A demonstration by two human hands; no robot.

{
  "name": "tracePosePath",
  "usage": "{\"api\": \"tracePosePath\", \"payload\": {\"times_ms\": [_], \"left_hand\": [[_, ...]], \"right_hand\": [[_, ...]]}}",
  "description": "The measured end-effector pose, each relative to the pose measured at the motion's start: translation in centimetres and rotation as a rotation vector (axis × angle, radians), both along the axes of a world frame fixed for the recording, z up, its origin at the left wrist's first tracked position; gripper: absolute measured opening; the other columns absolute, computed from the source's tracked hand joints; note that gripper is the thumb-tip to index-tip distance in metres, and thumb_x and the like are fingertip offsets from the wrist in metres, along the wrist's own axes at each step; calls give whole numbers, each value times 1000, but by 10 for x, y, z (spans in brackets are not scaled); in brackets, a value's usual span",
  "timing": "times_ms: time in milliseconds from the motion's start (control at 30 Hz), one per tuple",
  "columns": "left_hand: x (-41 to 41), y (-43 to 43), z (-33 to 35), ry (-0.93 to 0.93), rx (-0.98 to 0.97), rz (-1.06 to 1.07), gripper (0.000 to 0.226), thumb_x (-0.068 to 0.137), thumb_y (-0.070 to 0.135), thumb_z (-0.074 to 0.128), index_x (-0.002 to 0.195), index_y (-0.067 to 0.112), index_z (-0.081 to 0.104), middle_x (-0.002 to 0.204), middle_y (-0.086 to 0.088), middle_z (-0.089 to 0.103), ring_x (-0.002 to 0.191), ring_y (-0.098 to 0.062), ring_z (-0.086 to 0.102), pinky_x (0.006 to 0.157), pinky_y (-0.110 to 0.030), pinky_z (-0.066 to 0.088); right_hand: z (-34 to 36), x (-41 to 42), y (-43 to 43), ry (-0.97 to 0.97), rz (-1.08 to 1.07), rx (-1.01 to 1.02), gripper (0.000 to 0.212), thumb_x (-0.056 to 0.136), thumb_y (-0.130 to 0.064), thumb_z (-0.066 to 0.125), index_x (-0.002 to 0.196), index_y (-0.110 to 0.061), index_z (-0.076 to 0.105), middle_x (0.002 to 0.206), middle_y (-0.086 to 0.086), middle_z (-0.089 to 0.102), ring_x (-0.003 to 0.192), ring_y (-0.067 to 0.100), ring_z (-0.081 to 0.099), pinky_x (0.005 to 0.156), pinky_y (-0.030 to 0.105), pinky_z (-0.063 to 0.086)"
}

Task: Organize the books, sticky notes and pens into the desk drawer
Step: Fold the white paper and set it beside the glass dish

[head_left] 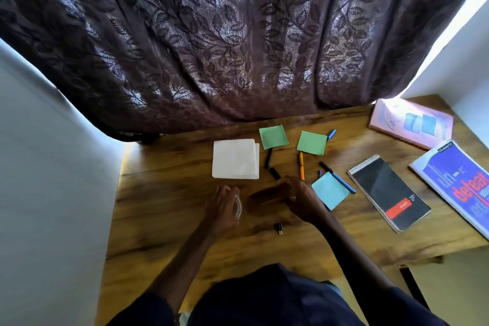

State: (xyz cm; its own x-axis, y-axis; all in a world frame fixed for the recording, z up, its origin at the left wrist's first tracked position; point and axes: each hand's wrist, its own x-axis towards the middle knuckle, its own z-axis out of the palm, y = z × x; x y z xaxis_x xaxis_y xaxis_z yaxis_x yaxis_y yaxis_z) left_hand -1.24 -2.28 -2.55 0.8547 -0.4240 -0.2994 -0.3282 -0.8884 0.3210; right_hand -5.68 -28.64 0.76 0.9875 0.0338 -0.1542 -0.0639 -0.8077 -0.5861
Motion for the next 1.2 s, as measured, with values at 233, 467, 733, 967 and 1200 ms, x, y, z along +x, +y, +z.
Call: {"api": "tracePosePath", "payload": {"times_ms": [233, 467, 733, 967, 1200], "left_hand": [[9, 36, 0, 40, 33, 33, 89, 65, 26, 87, 140, 30, 39, 147, 2, 37, 136, -27, 36, 106, -45, 41], [11, 40, 2, 45, 79, -23, 96, 65, 35, 88, 144, 24, 35, 151, -1, 33, 143, -26, 28, 118, -47, 23], [24, 23, 4, 222, -99, 96, 122, 72, 68, 74, 159, 19, 6, 168, -5, -2, 155, -31, -3, 124, -54, 11], [73, 10, 9, 263, -184, 235, 90, 79, 25, 82, 150, 17, 29, 156, -8, 29, 144, -29, 29, 111, -39, 40], [129, -7, -13, 121, -195, 479, 75, 92, 30, 69, 151, 8, 30, 157, -16, 30, 145, -33, 30, 117, -40, 32]], "right_hand": [[-7, 8, 20, 29, 51, -20, 56, 81, 4, 71, 133, -12, 56, 128, 6, 63, 114, 21, 63, 79, 16, 49], [-19, -1, 24, 40, 64, 19, 65, 78, 4, 74, 135, -17, 53, 128, 2, 62, 111, 18, 65, 77, 29, 62], [7, 9, 23, 125, 61, 176, 99, 72, -47, 85, 153, -25, 33, 145, -17, 35, 131, 2, 37, 106, 27, 41], [3, 77, 34, 71, -155, 172, 51, 79, -36, 80, 122, -18, 61, 111, -6, 68, 97, 14, 67, 73, 18, 56], [-23, 143, 51, 167, -285, 36, 41, 88, -26, 74, 122, -5, 63, 119, 11, 66, 108, 28, 64, 86, 39, 56]]}}
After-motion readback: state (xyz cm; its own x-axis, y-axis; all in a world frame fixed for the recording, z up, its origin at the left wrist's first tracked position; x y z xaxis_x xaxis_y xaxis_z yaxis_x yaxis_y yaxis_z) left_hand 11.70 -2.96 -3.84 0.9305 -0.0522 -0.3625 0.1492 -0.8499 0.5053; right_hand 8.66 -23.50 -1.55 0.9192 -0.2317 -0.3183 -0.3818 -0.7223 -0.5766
